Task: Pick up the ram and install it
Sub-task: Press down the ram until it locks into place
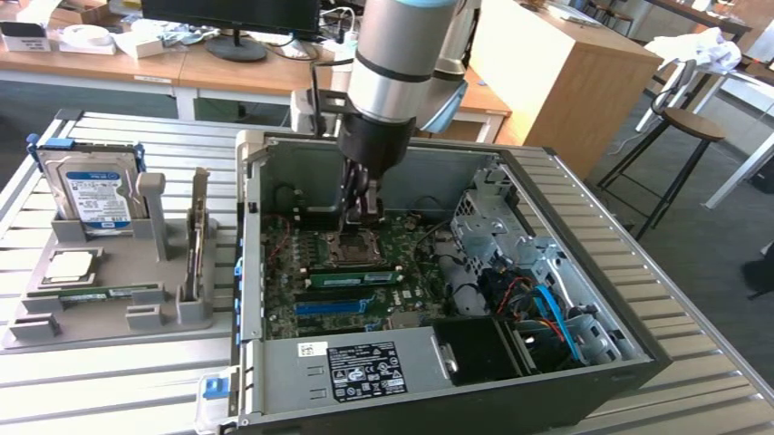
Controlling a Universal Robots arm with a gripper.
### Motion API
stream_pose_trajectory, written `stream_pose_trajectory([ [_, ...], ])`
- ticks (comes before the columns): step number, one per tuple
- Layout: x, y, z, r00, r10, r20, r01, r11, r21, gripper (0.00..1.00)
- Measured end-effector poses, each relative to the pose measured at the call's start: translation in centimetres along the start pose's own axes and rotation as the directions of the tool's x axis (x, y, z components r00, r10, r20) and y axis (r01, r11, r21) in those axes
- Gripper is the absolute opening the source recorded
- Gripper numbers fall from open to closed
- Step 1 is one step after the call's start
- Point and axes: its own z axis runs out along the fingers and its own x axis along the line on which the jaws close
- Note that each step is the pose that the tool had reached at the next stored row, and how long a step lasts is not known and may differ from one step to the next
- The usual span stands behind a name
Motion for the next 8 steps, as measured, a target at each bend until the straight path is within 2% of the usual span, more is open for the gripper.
stream_pose_trajectory([
  [8,0.0,0.04,-1.31,1.0,0.0,0.0001,0.0,1.0,0.0,0.1],
])
